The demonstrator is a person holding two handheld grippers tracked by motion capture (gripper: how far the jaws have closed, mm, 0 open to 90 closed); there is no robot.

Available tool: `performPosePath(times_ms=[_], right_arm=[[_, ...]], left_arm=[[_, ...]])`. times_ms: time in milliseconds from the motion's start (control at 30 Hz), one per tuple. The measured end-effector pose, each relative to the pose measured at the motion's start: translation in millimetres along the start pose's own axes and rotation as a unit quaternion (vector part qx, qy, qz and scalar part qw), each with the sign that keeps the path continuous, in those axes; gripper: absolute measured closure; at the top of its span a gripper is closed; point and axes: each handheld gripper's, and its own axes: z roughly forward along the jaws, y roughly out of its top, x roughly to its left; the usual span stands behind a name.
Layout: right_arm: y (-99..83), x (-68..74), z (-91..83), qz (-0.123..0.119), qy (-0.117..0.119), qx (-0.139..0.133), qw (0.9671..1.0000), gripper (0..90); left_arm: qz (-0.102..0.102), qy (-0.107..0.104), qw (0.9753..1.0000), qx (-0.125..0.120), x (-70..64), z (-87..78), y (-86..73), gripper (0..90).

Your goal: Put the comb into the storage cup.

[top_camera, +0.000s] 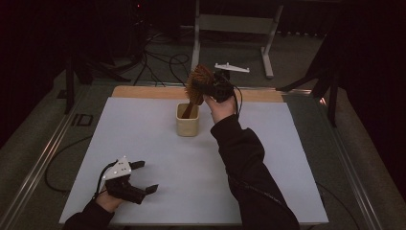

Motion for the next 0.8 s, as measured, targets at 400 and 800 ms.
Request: performPosePath(times_ms=[400,800], right_arm=[[-13.3,-5.0,9.3,0.01,-0.001,0.01,0.9999,51.6],[-22.5,-7.0,16.2,0.018,0.002,0.012,0.9998,51.5]], left_arm=[[-0.002,0.002,1.0,0.0,0.5,-0.3,-0.3,0.0],[0.0,0.001,1.0,0.002,0.5,-0.1,-0.4,0.0]])
